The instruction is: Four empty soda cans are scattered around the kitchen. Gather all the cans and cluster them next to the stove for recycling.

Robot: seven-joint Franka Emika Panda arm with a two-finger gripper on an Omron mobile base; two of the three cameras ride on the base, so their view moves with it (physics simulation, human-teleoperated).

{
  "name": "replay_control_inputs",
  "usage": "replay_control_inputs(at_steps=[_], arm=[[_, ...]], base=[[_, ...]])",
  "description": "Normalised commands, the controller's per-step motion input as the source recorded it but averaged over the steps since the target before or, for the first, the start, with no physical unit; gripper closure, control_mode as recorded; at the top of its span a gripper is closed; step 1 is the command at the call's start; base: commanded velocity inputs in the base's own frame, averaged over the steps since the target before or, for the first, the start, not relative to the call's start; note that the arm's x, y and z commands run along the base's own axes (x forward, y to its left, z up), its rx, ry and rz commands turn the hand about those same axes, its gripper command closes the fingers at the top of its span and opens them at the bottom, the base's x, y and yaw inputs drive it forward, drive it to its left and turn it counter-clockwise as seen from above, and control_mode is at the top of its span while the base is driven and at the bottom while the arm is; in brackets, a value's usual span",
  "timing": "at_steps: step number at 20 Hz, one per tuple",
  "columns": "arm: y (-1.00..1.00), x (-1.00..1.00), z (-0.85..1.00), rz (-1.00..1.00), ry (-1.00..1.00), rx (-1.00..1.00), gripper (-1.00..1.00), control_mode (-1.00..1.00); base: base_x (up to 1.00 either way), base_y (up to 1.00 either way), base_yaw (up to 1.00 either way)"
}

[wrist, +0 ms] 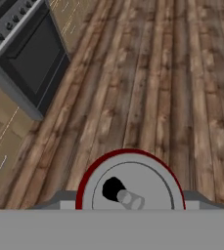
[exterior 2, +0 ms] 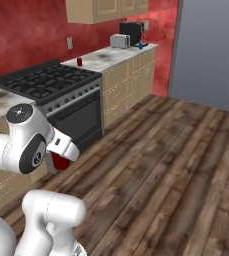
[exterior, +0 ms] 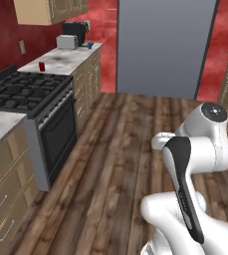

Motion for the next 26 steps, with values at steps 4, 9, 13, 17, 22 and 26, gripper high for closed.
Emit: replay_control_inputs(at_steps=[4,9,13,17,22,26], arm=[[0.0,0.0,0.0,0.0,0.0,0.0,1.0,1.0],[0.0,0.0,0.0,0.0,0.0,0.0,1.0,1.0],[0.0,0.0,0.0,0.0,0.0,0.0,1.0,1.0],[0.0,0.0,0.0,0.0,0.0,0.0,1.0,1.0],[0.0,0.0,0.0,0.0,0.0,0.0,1.0,1.0],[0.0,0.0,0.0,0.0,0.0,0.0,1.0,1.0]], base=[[0.47,0.0,0.0],[0.35,0.0,0.0],[0.45,0.0,0.06],[0.55,0.0,0.08],[0.6,0.0,0.11],[0.65,0.0,0.11]])
